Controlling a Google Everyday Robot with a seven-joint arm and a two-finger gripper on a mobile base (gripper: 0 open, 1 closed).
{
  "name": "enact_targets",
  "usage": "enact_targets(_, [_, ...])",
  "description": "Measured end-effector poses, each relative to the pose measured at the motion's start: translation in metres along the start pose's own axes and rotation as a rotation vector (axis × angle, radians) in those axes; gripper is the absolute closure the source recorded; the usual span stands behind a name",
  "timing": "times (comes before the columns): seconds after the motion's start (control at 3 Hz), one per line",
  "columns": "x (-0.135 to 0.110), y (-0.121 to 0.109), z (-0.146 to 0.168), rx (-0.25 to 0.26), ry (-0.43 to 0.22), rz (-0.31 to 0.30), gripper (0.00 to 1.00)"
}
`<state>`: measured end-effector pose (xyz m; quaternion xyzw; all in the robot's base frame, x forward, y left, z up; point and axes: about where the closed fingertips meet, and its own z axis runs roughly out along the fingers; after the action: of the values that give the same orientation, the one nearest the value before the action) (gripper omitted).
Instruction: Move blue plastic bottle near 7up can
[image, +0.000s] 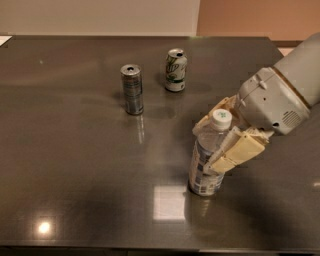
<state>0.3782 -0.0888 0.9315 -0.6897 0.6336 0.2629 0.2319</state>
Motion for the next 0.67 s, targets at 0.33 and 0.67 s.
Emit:
enact_targets(0.33, [-0.0047,-0.0039,0.0000,0.003,-0.020,-0.008,0.65])
enact_targets(0.67, [-0.0074,-0.0072,-0.0011,0.007,-0.029,-0.010,0.87])
